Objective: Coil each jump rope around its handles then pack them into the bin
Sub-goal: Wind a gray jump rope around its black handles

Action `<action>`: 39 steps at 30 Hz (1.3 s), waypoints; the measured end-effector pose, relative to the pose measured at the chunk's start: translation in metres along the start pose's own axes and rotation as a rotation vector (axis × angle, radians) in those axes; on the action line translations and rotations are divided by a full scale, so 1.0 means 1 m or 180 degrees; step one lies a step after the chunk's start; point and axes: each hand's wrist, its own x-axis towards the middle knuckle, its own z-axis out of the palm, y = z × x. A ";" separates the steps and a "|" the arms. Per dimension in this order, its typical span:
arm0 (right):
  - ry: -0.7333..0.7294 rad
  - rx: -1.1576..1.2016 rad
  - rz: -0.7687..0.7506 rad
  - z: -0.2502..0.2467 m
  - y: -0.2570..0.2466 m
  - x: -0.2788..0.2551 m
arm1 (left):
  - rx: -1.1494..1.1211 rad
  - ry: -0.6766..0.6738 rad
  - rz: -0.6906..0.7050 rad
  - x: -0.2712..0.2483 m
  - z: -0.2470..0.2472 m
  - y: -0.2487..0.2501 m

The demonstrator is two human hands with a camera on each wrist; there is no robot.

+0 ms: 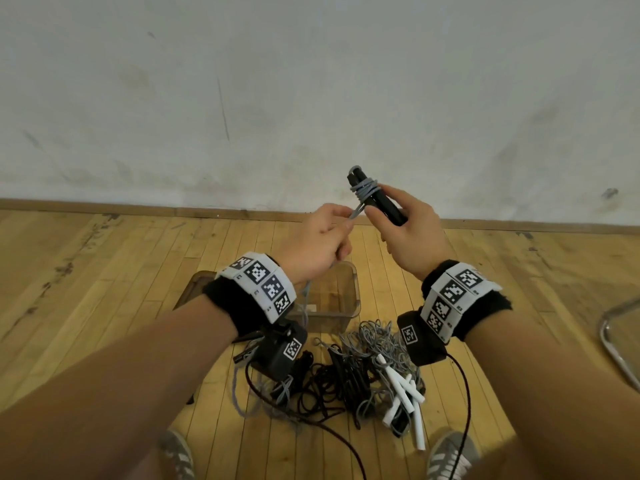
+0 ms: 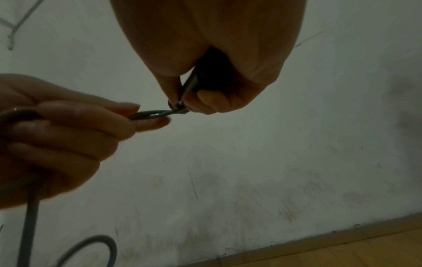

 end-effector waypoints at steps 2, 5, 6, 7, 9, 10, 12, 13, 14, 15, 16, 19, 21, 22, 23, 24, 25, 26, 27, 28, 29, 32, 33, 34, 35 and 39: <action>-0.0020 -0.0003 0.0102 -0.001 0.000 -0.001 | 0.0039 -0.0011 -0.0106 0.000 0.000 -0.001; -0.0052 0.0056 0.0228 -0.004 -0.001 -0.003 | 0.0072 0.0030 -0.0046 0.001 -0.004 -0.005; -0.0058 0.0041 0.0251 -0.004 0.000 -0.003 | 0.0140 0.0087 -0.0026 0.003 -0.005 -0.006; -0.0066 -0.0024 0.0259 -0.004 0.001 -0.003 | 0.0238 0.0141 -0.0012 0.004 -0.006 -0.007; -0.0069 -0.0217 0.0253 -0.003 0.005 -0.002 | 0.0393 0.0160 0.0023 0.005 -0.006 -0.008; -0.0060 -0.0300 0.0245 -0.003 0.006 -0.002 | 0.0421 0.0122 0.0040 0.005 -0.005 -0.007; -0.0039 -0.0501 0.0195 -0.003 0.007 -0.003 | 0.0433 0.0013 0.0007 0.006 -0.007 -0.004; -0.0053 -0.0658 0.0143 -0.004 0.007 -0.004 | 0.0440 -0.0030 -0.0047 0.006 -0.008 -0.002; -0.0085 -0.0822 0.0088 -0.004 0.006 -0.005 | 0.0443 -0.0050 -0.0108 0.007 -0.009 -0.001; -0.0116 -0.0953 0.0050 -0.005 0.006 -0.006 | 0.0426 -0.0042 -0.0156 0.008 -0.009 -0.001; -0.0135 -0.1041 0.0027 -0.005 0.005 -0.006 | 0.0378 -0.0007 -0.0189 0.009 -0.010 -0.002; -0.0167 -0.1293 -0.0042 -0.004 0.007 -0.004 | 0.0086 0.0136 -0.0249 0.008 -0.003 0.001; -0.0216 -0.1419 -0.0077 -0.004 0.009 -0.002 | -0.0162 0.0232 -0.0280 0.007 0.003 0.006; -0.0227 -0.1480 -0.0086 -0.003 0.009 -0.002 | -0.0284 0.0273 -0.0318 0.007 0.005 0.009; -0.0231 -0.1566 -0.0095 -0.003 0.008 -0.003 | -0.0407 0.0285 -0.0361 0.008 0.007 0.010; -0.0232 -0.1668 -0.0102 -0.003 0.007 -0.003 | -0.0510 0.0286 -0.0401 0.009 0.008 0.010; -0.0234 -0.1776 -0.0105 -0.002 0.005 -0.004 | -0.0588 0.0299 -0.0443 0.010 0.008 0.010; -0.0236 -0.1856 -0.0116 -0.001 0.002 -0.005 | -0.0631 0.0325 -0.0484 0.011 0.008 0.009; -0.0244 -0.1895 -0.0152 0.001 0.001 -0.007 | -0.0654 0.0358 -0.0520 0.012 0.007 0.009; -0.0269 -0.1866 -0.0220 0.004 0.000 -0.008 | -0.0650 0.0399 -0.0556 0.012 0.007 0.008; -0.0316 -0.1768 -0.0289 0.007 0.002 -0.009 | -0.0606 0.0442 -0.0589 0.013 0.006 0.008; -0.0552 -0.1485 -0.0529 0.014 0.009 -0.012 | -0.0292 0.0553 -0.0564 0.014 0.003 0.005; -0.0601 -0.1479 -0.0626 0.015 0.010 -0.013 | -0.0233 0.0582 -0.0533 0.013 0.002 0.004; -0.0631 -0.1456 -0.0686 0.015 0.009 -0.014 | -0.0216 0.0627 -0.0517 0.012 0.001 0.002; -0.0644 -0.1383 -0.0708 0.015 0.008 -0.014 | -0.0234 0.0688 -0.0498 0.012 0.002 0.001; -0.0648 -0.0983 -0.0792 0.015 0.003 -0.017 | -0.0323 0.1072 -0.0592 0.010 0.001 0.003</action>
